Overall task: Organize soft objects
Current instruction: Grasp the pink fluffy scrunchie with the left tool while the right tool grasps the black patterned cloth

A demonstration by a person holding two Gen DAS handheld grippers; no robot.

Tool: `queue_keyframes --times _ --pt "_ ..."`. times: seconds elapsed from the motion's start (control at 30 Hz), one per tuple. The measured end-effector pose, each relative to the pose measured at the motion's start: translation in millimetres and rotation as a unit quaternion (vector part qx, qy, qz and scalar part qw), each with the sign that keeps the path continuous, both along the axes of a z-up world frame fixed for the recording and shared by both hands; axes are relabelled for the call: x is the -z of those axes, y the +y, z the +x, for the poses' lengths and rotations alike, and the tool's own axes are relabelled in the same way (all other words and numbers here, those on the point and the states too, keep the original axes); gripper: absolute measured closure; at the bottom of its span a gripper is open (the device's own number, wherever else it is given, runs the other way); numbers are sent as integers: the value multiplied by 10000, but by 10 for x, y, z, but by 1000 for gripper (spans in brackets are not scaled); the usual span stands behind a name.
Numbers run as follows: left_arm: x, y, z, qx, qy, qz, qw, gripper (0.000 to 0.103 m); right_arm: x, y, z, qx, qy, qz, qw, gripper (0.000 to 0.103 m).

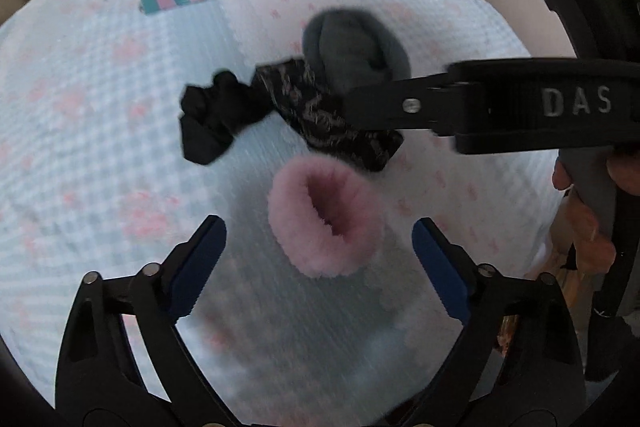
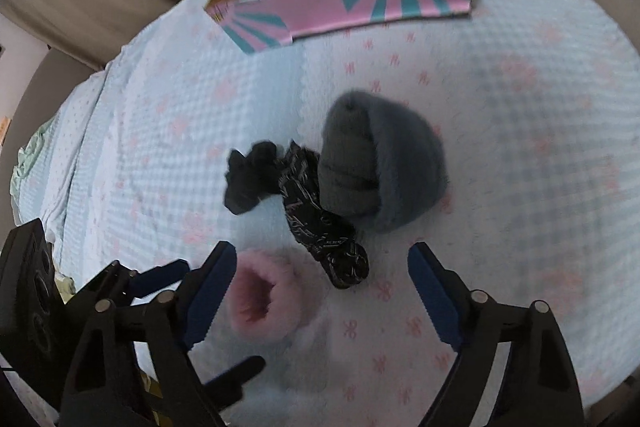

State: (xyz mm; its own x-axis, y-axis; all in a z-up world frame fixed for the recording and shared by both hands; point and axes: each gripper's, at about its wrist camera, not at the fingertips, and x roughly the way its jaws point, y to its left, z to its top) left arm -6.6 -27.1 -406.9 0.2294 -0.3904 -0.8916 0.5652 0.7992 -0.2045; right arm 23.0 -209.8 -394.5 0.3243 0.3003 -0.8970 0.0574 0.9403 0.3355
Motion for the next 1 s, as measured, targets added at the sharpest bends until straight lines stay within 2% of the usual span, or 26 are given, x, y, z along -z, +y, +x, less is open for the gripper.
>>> queue_keyframes --times 0.1,0.23,0.33,0.57,0.77,1.0 --pt "192 -27 22 46 45 -10 10000 25 216 54 58 -91 85 25 9999 29" --pt "301 -54 55 74 8 -146 9999 27 392 137 128 -237 71 -12 9997 32" --pt "348 -103 78 145 -26 -225 9996 32 486 193 201 -349 62 -9 9994 41" --pt "354 -180 95 226 -31 -260 9994 55 532 247 331 -441 -9 -128 9989 60" --pt "332 -132 133 218 20 -278 9994 68 515 263 332 -487 -29 -152 9987 64" --pt "240 -10 116 69 28 -292 9995 71 446 295 322 -445 -44 -99 9990 66"
